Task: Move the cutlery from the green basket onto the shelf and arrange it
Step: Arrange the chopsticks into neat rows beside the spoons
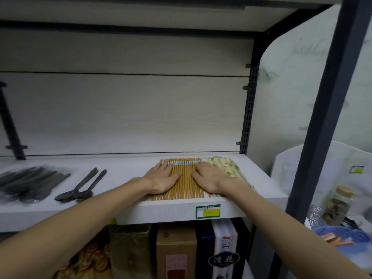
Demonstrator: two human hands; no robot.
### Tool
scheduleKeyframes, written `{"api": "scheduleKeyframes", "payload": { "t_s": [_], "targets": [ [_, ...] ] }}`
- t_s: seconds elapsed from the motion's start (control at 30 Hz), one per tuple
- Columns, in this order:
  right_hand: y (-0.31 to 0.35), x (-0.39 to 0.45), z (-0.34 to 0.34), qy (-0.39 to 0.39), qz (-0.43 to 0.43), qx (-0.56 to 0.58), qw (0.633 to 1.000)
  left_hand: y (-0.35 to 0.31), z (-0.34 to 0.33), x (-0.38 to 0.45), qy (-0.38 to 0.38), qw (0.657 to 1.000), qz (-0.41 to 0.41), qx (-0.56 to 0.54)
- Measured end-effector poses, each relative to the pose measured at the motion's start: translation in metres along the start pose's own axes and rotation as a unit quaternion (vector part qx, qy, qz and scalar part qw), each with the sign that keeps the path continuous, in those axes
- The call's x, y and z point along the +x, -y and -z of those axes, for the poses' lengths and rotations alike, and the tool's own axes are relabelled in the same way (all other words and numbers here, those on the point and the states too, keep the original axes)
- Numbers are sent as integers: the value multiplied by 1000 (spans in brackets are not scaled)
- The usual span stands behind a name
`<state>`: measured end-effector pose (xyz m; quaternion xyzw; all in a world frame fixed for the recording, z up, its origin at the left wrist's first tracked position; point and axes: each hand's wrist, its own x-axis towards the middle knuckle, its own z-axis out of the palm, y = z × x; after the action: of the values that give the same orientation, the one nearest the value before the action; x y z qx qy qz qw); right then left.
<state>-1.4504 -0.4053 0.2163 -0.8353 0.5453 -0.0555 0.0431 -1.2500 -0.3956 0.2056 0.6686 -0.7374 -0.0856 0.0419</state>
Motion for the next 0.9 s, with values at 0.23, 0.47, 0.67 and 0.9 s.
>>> {"api": "scheduleKeyframes", "payload": {
  "t_s": [0.23, 0.47, 0.67, 0.9],
  "targets": [
    [-2, 2, 4, 18, -18, 7, 1000, -28, -9, 3, -32, 999, 1, -10],
    [-2, 1, -4, 8, -21, -6, 1000, -29, -12, 9, -34, 999, 8, -9],
    [-1, 0, -1, 18, -19, -12, 1000, -28, -9, 6, -15, 1000, 14, 1],
    [11, 3, 4, -1, 15, -99, 995, -20, -8, 8, 2, 1000, 11, 11]
  ]
}}
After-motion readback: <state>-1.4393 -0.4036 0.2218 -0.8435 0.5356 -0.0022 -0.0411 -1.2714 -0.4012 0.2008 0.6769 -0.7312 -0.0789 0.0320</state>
